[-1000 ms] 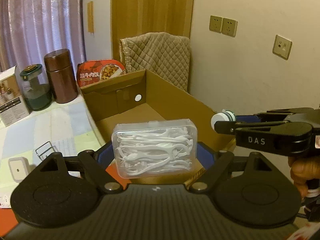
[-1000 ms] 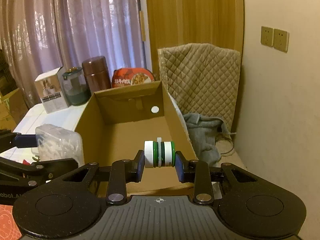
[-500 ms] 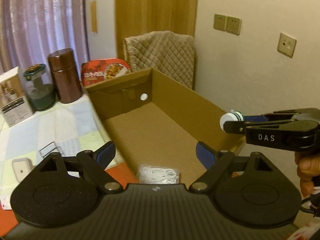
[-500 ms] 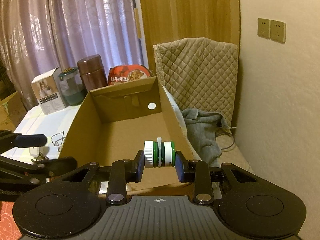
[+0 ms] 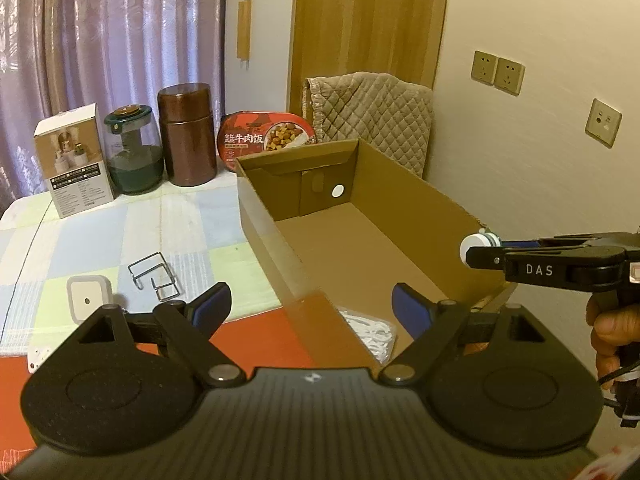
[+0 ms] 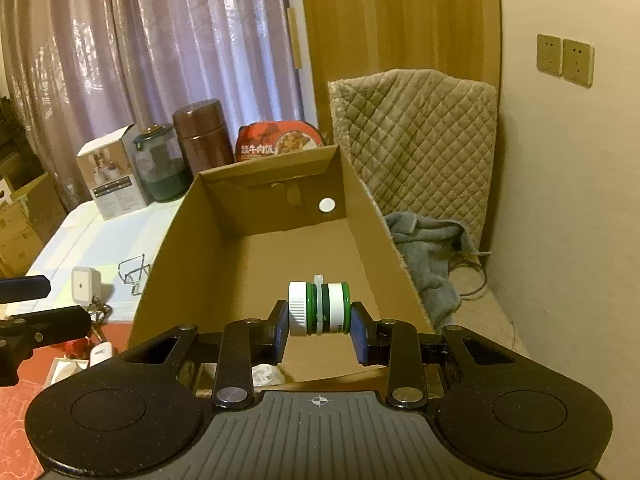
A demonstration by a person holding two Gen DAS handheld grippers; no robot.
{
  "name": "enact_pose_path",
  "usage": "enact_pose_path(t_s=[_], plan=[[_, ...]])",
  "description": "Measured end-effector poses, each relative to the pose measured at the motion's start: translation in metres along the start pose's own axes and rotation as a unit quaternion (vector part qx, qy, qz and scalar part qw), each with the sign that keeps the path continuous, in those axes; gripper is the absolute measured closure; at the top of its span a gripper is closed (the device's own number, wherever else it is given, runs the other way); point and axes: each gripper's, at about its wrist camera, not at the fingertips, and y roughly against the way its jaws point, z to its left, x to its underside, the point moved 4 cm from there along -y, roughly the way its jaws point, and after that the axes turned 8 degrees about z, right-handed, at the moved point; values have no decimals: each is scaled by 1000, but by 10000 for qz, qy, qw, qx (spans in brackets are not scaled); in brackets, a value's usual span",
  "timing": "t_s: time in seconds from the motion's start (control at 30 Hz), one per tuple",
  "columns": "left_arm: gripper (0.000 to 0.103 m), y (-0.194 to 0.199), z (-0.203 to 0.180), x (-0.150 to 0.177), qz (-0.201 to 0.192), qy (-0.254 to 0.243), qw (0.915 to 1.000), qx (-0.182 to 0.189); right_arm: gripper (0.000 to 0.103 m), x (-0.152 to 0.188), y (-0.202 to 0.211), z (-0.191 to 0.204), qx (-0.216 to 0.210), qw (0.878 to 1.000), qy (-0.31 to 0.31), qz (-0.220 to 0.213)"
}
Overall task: Organize rigid objects
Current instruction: 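Carry the spool and floss-pick box into the cardboard box and open both tools, then withdraw both tools from the cardboard box back over the mat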
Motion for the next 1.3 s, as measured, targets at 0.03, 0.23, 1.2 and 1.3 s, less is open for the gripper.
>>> enact_pose_path(t_s=[0.03,0.23,1.2,1.3], plan=[[18,0,1,1,1,14,10000,-5,74,0,-1,1,-16,10000,5,7],[18,10,11,10,-51,131,9999,-100,42,1,-1,0,-243,9994,-243,-100],[18,150,90,115,-29,443,9929,-1108,42,114,99,148,-1042,9944,191,35],[18,162,105,126,1,531,9904,-1276,42,121,102,156,-1079,9939,241,60]])
